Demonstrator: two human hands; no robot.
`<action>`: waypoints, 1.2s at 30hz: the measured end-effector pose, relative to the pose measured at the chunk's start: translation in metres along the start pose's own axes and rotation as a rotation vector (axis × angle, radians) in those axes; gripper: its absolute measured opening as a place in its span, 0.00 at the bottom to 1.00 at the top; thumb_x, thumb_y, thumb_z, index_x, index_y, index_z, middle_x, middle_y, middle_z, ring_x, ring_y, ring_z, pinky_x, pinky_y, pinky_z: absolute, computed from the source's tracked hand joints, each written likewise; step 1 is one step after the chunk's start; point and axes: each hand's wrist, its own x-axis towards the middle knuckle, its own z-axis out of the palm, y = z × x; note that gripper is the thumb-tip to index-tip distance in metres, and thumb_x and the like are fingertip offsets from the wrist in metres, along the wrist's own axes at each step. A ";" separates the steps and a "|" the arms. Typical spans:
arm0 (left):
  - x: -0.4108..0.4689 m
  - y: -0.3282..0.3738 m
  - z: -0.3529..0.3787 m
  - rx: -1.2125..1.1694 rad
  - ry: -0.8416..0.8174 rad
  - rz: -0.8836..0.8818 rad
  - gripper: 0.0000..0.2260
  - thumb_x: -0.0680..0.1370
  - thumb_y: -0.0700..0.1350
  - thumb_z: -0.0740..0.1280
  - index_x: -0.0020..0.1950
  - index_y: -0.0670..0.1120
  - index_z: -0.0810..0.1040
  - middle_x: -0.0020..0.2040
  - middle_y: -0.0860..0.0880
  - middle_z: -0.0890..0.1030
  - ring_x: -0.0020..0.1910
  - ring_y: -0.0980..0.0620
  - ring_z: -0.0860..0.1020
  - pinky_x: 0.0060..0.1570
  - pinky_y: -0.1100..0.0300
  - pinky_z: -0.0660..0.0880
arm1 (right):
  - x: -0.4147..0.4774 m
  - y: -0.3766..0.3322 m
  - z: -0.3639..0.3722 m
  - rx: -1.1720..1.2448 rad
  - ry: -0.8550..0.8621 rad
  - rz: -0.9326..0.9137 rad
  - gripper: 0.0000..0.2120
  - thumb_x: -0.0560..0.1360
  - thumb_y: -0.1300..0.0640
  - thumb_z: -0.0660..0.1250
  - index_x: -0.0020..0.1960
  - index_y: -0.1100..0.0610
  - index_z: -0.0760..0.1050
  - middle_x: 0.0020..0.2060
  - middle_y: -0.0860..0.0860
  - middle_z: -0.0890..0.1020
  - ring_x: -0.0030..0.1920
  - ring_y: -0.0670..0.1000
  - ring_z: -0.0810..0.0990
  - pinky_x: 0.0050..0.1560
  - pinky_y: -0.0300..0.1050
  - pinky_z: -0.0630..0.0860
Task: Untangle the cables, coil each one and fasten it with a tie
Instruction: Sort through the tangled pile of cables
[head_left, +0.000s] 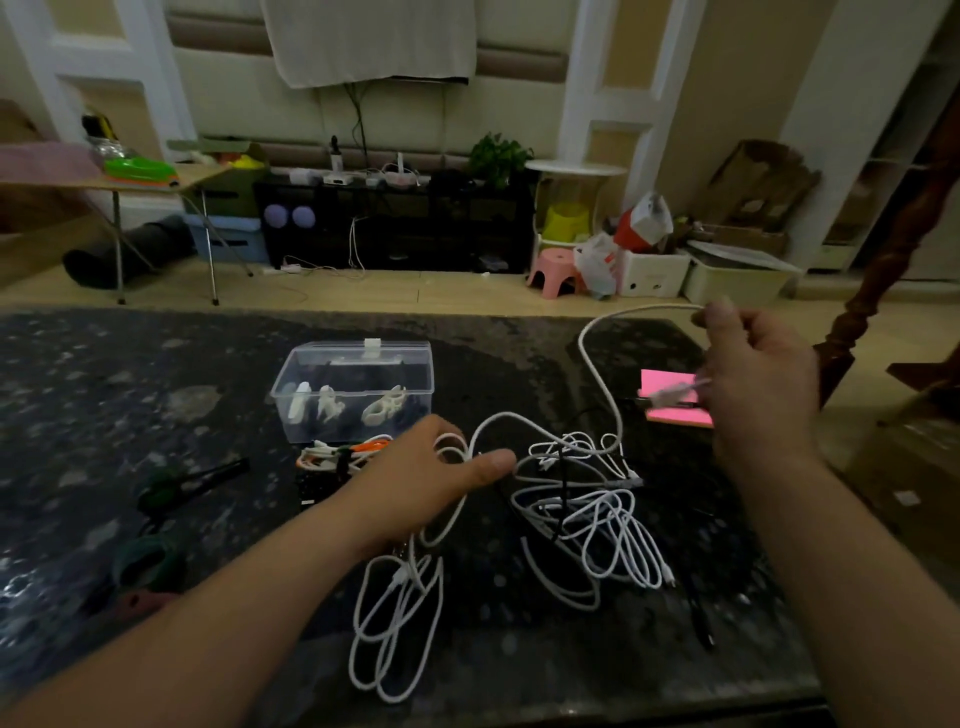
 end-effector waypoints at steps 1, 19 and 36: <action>0.002 0.000 0.000 -0.161 -0.009 -0.021 0.24 0.72 0.66 0.75 0.62 0.54 0.77 0.52 0.54 0.84 0.49 0.58 0.83 0.45 0.61 0.78 | -0.003 0.002 0.005 0.039 -0.045 0.050 0.13 0.85 0.45 0.65 0.43 0.45 0.81 0.31 0.45 0.79 0.30 0.46 0.78 0.35 0.45 0.74; -0.003 0.005 -0.001 -1.124 0.049 -0.116 0.22 0.86 0.58 0.59 0.49 0.40 0.80 0.42 0.40 0.81 0.39 0.46 0.82 0.42 0.52 0.79 | -0.111 0.033 0.100 -0.240 -0.805 0.062 0.13 0.79 0.41 0.69 0.49 0.50 0.82 0.41 0.48 0.87 0.42 0.49 0.87 0.49 0.57 0.85; 0.002 0.010 -0.035 -1.337 0.077 -0.043 0.07 0.87 0.41 0.62 0.62 0.40 0.76 0.49 0.38 0.87 0.45 0.44 0.88 0.46 0.47 0.86 | -0.095 0.019 0.090 -0.385 -0.691 -0.187 0.12 0.83 0.42 0.65 0.46 0.47 0.79 0.40 0.45 0.83 0.41 0.42 0.81 0.43 0.46 0.77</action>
